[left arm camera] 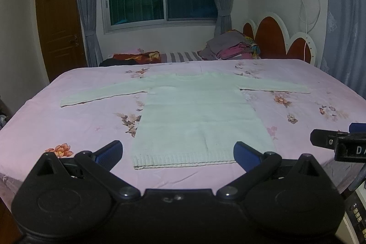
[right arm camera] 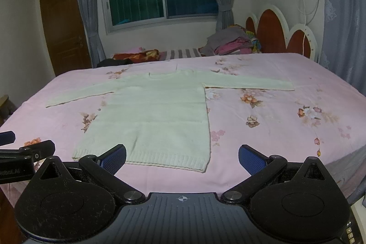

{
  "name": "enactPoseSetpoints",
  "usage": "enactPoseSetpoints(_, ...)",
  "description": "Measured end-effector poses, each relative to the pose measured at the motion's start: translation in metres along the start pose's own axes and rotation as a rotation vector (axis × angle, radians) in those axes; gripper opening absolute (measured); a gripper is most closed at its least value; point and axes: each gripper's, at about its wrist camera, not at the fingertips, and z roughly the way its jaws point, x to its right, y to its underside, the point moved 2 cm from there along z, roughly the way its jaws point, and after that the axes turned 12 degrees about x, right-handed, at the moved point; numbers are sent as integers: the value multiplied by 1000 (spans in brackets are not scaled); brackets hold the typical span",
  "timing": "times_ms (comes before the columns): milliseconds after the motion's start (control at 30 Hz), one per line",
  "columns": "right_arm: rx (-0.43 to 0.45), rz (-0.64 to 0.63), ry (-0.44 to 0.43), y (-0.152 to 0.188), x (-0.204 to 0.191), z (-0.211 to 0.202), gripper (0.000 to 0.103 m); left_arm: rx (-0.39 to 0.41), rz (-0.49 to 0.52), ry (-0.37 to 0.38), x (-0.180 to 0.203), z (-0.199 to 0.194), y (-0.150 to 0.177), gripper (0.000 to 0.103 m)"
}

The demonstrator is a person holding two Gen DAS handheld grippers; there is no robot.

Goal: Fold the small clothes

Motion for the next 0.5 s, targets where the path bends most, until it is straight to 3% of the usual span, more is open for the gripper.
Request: enactPoseSetpoints(500, 1, 4, 5, -1, -2, 0, 103, 0, -1, 3, -1, 1, 1, 103)
